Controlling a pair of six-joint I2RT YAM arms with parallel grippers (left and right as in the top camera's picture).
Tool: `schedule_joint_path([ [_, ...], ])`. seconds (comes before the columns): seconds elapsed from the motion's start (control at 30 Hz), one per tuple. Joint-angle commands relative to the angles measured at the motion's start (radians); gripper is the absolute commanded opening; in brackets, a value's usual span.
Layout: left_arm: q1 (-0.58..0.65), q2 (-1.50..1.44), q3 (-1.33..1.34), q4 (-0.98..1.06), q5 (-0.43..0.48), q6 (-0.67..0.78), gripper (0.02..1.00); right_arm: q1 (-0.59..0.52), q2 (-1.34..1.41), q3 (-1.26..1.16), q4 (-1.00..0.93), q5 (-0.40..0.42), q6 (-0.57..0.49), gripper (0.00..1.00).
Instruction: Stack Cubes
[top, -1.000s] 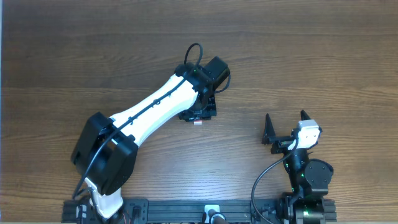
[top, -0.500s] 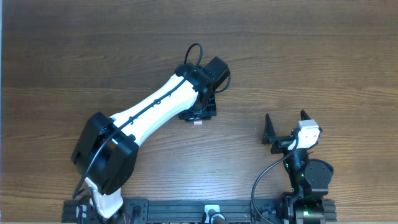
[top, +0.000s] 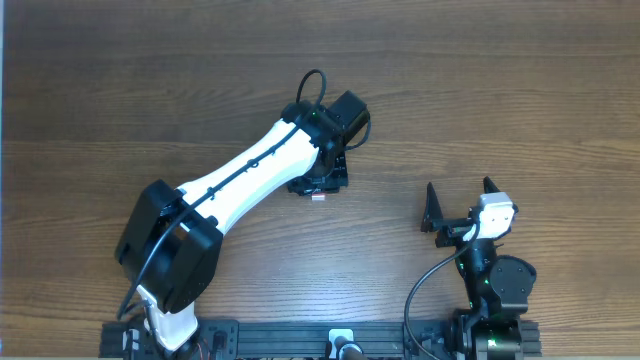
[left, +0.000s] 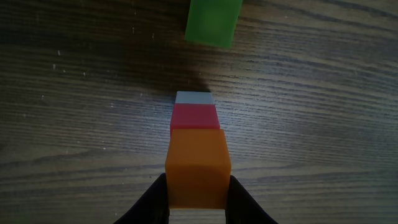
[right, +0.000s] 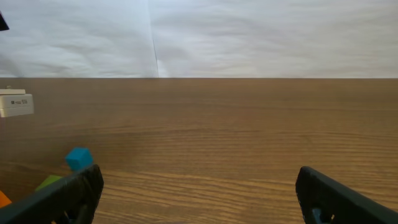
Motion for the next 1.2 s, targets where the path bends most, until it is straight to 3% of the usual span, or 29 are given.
schedule_joint_path([
  [0.03, 0.005, 0.019, -0.01, -0.009, -0.002, 0.011, 0.183, -0.005, -0.005, -0.005, -0.004, -0.004, -0.008, 0.993],
  [1.2, 0.005, 0.027, -0.01, -0.003, -0.024, 0.01, 0.229, -0.005, -0.005, -0.005, -0.004, -0.004, -0.008, 0.993],
])
